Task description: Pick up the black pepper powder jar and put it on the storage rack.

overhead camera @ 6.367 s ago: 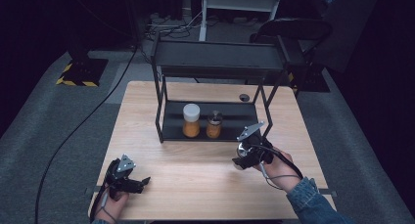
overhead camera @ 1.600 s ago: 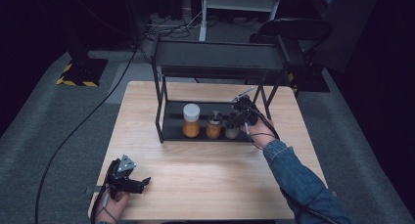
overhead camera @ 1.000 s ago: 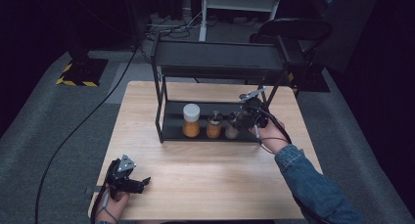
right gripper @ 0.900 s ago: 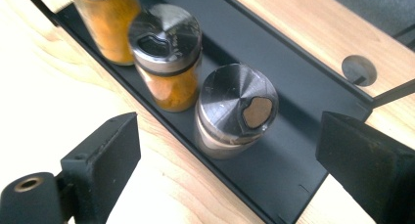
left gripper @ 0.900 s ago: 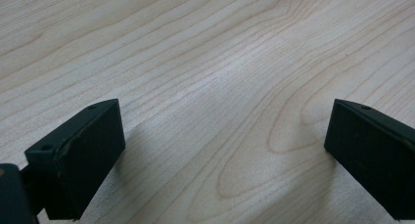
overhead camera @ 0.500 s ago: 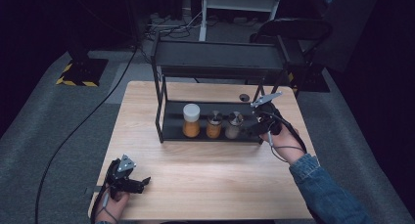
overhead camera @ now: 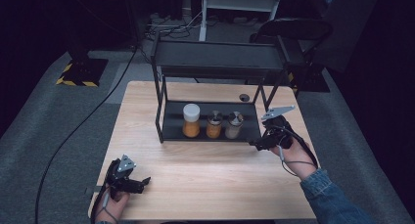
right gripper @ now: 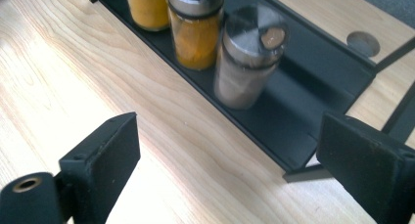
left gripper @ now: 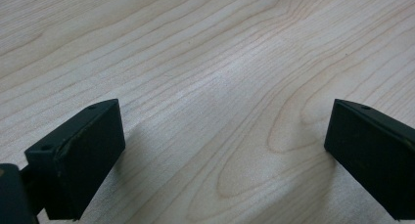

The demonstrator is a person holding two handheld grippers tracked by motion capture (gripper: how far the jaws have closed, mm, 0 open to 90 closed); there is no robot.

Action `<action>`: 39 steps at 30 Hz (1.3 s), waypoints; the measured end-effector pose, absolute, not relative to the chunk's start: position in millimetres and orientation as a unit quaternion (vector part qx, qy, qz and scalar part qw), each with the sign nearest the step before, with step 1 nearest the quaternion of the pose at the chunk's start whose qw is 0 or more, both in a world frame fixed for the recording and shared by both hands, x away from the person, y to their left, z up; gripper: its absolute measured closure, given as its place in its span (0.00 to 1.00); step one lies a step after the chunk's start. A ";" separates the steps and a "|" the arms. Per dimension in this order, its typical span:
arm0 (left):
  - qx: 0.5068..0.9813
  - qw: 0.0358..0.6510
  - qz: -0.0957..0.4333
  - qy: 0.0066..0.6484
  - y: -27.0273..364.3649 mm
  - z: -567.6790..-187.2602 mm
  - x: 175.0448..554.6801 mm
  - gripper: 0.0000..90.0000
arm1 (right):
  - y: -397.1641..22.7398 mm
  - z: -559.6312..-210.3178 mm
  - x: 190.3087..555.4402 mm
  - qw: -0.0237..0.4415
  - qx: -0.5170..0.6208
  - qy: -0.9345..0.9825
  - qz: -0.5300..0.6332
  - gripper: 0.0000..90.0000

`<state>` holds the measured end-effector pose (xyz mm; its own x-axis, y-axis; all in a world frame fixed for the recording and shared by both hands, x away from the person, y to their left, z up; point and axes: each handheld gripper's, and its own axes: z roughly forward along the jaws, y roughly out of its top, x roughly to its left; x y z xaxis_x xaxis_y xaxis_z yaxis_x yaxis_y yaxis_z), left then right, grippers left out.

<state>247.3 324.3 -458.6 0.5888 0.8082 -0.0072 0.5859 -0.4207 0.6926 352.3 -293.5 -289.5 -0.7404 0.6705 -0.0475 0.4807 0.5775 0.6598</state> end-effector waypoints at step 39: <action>0.827 0.334 0.166 0.421 324.6 -458.6 246.6 0.02 | -349.5 -377.8 334.9 0.129 0.337 0.868 0.342 0.07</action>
